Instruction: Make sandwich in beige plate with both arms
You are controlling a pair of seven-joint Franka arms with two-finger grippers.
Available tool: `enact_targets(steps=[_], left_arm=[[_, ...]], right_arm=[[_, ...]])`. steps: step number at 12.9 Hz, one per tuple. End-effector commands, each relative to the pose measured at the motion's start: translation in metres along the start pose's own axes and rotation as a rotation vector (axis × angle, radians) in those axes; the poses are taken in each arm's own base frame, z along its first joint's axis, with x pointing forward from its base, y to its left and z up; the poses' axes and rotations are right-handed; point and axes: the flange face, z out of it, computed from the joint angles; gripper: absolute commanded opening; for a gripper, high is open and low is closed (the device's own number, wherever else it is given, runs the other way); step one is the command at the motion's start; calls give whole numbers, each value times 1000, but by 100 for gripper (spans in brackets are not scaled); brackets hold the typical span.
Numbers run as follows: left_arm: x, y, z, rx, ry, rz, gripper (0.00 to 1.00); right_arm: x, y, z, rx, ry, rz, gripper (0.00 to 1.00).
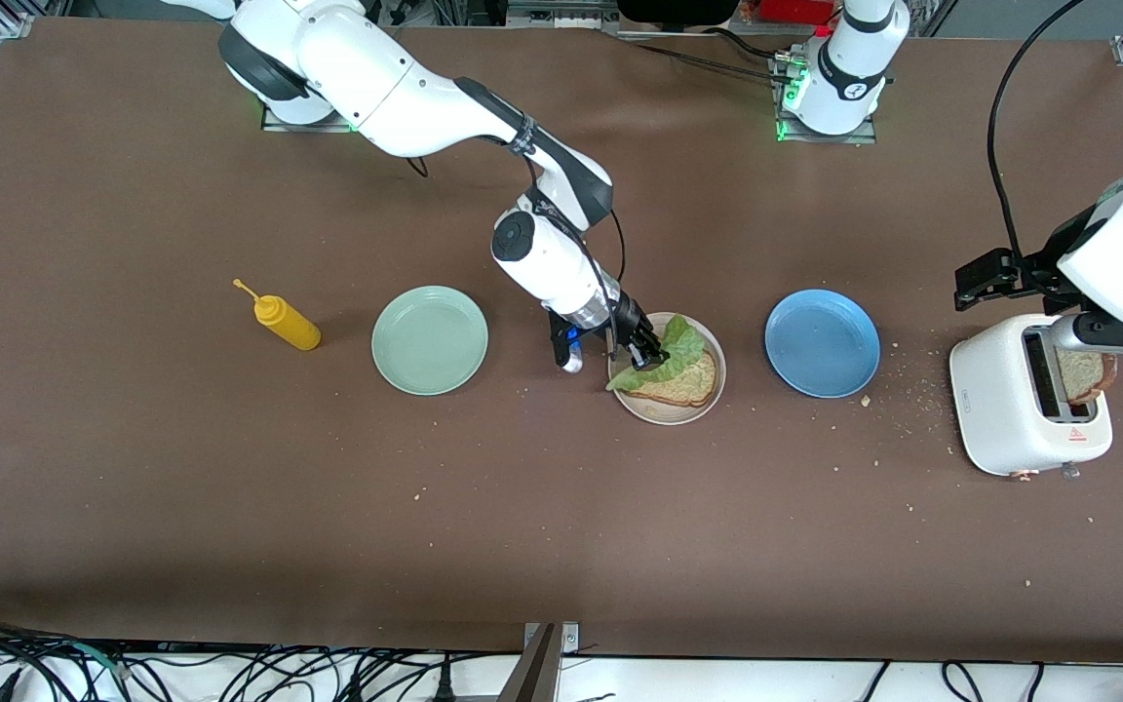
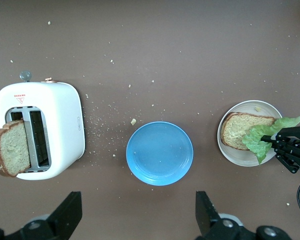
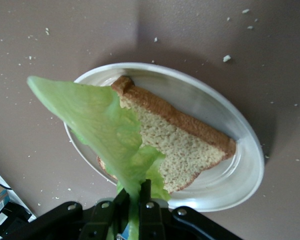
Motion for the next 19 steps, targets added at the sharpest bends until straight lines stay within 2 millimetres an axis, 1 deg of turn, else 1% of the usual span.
enact_targets(steps=[1,2,3,4,9,10,11,13,15,17,19], left_arm=[[-5,0,-4,-15,-5,-4,100],[-5,0,-5,-15,-3,-4,100],[-5,0,-5,-15,-3,-4,100],[-5,0,-5,-15,-3,-4,100],[-5,-1,-5,-14,-3,-5,100],[-5,-1,-5,-14,-5,-5,100],[-5,-1,-5,-14,-3,-5,100],[-5,-1,-5,-13,-3,-10,100],[-5,-2,-4,-12,-6,-9,100],[-5,-5,-3,-9,-8,-13,100],[-5,-5,-3,-8,-7,-15,100]], right_arm=[[-6,-7,2,28,-17,15,29],[-7,-8,0,30,-19,15,61],[-8,-9,0,31,-19,13,83],[-9,-9,-1,33,-20,11,98],[-12,-12,-5,38,-22,1,99],[-18,-19,-14,46,-26,-7,99],[-21,-33,-30,50,-24,-12,99],[-23,-59,-62,2,-5,-22,99],[-18,-88,-107,-84,38,-48,99],[-12,-108,-154,-204,76,-151,99],[8,-125,-205,-322,100,-256,99]])
